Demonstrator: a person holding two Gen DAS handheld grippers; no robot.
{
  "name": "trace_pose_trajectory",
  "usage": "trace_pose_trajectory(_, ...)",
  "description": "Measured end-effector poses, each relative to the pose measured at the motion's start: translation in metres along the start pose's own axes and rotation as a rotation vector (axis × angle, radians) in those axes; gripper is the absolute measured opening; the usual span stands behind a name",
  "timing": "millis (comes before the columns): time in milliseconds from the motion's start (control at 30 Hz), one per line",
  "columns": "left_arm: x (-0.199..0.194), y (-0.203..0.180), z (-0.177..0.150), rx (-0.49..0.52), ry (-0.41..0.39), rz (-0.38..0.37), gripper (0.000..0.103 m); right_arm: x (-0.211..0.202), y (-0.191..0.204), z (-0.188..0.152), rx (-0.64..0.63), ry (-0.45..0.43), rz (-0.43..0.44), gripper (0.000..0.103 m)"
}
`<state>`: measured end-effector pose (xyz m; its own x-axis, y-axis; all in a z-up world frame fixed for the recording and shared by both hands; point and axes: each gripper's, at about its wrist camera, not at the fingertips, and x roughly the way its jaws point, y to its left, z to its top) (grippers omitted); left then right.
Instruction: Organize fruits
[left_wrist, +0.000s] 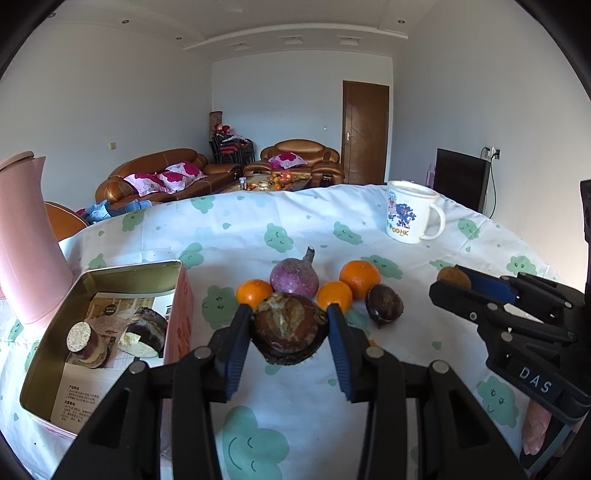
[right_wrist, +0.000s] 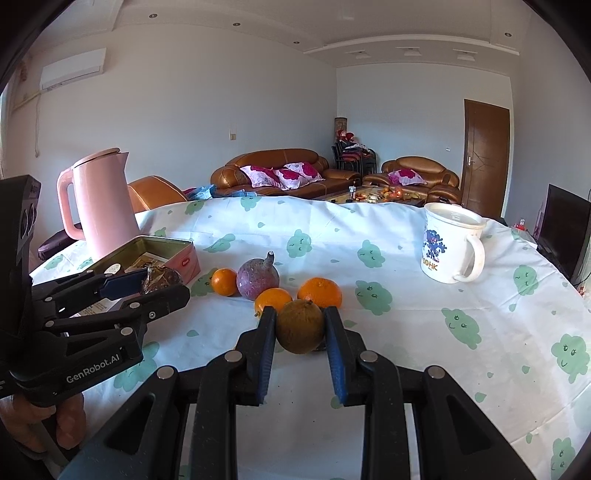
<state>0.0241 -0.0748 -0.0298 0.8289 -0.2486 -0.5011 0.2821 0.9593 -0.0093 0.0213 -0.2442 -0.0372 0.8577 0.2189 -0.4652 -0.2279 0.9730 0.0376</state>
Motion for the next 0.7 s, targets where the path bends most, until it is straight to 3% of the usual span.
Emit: trace_pose_trajectory(700,-0.012,-0.001,0.0,0.019,-0.049,0.036,0.042,-0.002,0.007,0.002,-0.03,-0.017,0.001,0.028)
